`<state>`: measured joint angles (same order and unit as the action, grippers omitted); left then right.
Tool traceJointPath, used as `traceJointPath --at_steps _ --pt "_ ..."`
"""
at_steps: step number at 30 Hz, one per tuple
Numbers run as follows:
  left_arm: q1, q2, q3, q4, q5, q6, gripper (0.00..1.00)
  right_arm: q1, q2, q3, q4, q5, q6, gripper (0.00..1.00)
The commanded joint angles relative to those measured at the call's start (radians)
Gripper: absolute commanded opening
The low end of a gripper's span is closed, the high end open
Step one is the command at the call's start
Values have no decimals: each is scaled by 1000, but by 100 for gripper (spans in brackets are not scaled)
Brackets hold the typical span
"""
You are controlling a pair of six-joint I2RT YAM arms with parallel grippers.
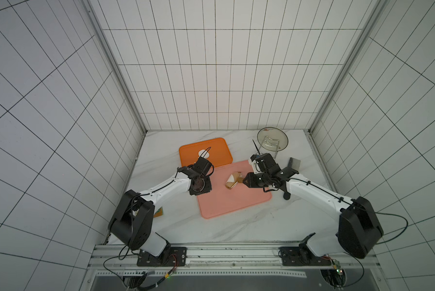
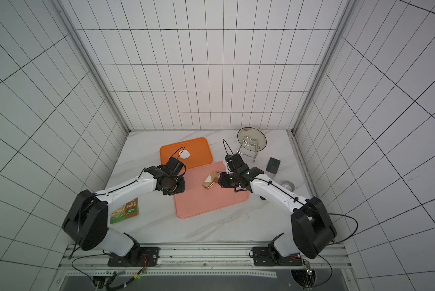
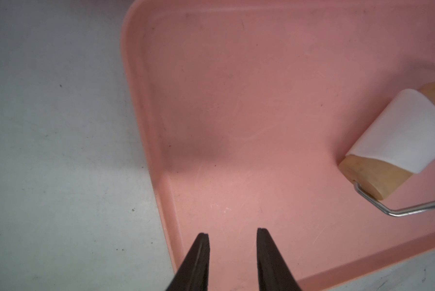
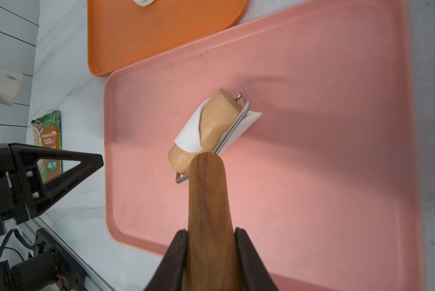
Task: Roll out the dumpling wrappers from the dough
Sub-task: Flatten out the dough on the work surface.
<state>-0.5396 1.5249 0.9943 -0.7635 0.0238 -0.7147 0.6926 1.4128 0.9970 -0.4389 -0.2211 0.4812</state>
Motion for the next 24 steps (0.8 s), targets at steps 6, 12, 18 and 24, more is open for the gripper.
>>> traceJointPath --at_steps 6,12,18,24 --pt "11 -2 9 12 -6 15 33 2 -50 121 -80 43 -28 0" --pt "12 -7 1 17 -6 11 33 8 -67 145 -87 42 -40 0" --pt "12 4 2 24 5 7 32 -3 -15 28 -93 61 -29 0" --pt "12 -5 -1 19 -5 10 32 -25 -43 -1 -261 121 -21 0"
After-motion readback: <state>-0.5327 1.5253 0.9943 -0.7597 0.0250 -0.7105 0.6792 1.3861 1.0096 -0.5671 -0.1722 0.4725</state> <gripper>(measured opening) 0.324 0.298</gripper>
